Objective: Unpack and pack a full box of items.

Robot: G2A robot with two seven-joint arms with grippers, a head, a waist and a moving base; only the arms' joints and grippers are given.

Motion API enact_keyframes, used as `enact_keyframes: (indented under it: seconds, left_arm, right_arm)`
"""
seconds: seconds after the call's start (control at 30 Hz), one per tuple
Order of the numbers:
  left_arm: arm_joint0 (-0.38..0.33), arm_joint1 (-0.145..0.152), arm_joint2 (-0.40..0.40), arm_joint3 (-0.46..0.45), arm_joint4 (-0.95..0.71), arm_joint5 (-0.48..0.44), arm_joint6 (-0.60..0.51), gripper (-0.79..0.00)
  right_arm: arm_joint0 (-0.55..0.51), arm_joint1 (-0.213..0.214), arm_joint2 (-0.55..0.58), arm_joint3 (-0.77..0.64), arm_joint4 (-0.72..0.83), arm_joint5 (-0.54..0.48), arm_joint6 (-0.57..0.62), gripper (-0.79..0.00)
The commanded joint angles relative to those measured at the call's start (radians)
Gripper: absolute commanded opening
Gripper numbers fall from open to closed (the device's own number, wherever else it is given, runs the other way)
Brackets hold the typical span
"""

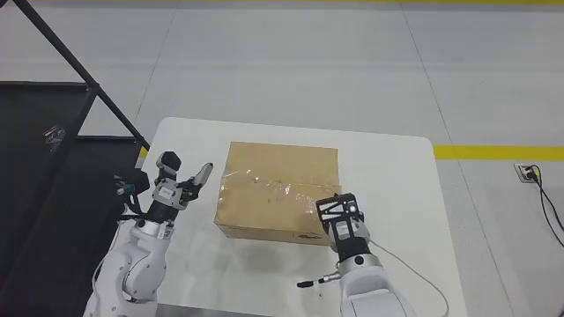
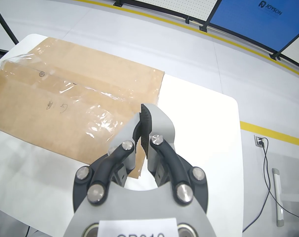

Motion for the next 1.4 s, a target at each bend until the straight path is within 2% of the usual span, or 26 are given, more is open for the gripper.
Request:
enact_keyframes:
  seconds: [0.0, 0.2, 0.37, 0.6, 1.37]
  left_arm:
    - [-0.007, 0.003, 0.007, 0.011, 0.024, -0.006, -0.017, 0.000]
    - [-0.039, 0.007, 0.039, 0.061, 0.115, 0.027, -0.037, 0.000]
    - [-0.068, 0.012, 0.065, 0.110, 0.153, 0.020, -0.072, 0.000]
    - [-0.099, 0.014, 0.097, 0.162, 0.206, 0.044, -0.061, 0.000]
    - [-0.126, 0.025, 0.141, 0.219, 0.225, 0.064, -0.066, 0.000]
  right_arm:
    - [0.006, -0.002, -0.009, -0.002, -0.011, 0.000, 0.006, -0.785]
    - [0.021, -0.009, -0.030, 0.000, -0.035, 0.001, 0.012, -0.785]
    - [0.025, -0.015, -0.040, 0.004, -0.045, 0.001, 0.008, -0.785]
    - [0.021, -0.020, -0.048, 0.003, -0.057, -0.002, -0.009, -0.785]
    - [0.013, -0.039, -0.102, -0.023, -0.139, -0.007, -0.049, -0.785]
